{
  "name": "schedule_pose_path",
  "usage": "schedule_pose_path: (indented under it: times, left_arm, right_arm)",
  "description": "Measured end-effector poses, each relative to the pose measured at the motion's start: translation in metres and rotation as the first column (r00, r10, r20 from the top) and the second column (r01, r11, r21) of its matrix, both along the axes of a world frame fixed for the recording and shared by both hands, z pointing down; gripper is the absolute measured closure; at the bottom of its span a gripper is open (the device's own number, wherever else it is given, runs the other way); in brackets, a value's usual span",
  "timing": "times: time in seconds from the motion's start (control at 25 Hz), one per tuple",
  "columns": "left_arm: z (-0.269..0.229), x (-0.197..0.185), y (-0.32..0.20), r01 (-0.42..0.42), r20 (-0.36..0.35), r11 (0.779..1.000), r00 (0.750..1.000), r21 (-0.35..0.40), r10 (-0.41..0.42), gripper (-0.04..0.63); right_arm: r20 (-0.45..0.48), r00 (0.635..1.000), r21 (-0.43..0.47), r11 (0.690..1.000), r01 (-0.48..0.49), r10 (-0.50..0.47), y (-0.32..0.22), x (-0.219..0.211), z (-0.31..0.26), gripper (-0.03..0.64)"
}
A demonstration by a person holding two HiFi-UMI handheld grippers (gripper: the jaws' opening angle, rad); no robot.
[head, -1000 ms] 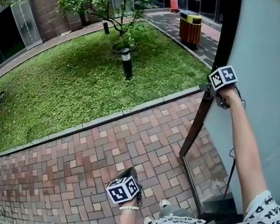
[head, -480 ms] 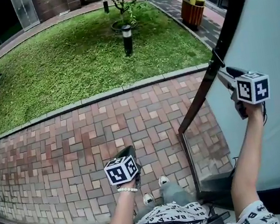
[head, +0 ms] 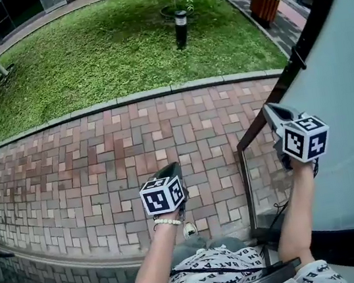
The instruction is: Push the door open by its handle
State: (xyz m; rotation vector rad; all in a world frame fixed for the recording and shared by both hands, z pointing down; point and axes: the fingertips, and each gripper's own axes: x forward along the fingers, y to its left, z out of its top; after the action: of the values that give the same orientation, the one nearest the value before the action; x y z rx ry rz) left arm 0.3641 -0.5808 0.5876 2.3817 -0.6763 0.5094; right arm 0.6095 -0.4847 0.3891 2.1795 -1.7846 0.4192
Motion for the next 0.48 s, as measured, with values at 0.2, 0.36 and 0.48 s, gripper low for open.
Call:
schedule_pose_path:
  times: [0.2,0.36,0.48]
  left_arm:
    - [-0.004,-0.017,0.013,0.041,-0.001,0.999,0.999,0.017,-0.041,0.595]
    - [-0.007,-0.029,0.041,0.060,-0.002,0.998,0.998,0.034,-0.060,0.595]
    - [-0.011,-0.039,0.084,0.065,-0.011,0.997,0.998,0.050,-0.065,0.595]
  right_arm:
    - [0.087,0.993,0.009,0.997,0.081,-0.082,-0.003,-0.046,0.028,0.617]
    - [0.089,0.989,-0.010,0.993,0.119,-0.117,0.031,-0.074,0.050,0.617]
    - [0.078,0.987,-0.027,0.990,0.141,-0.138,0.080,-0.092,0.062,0.617]
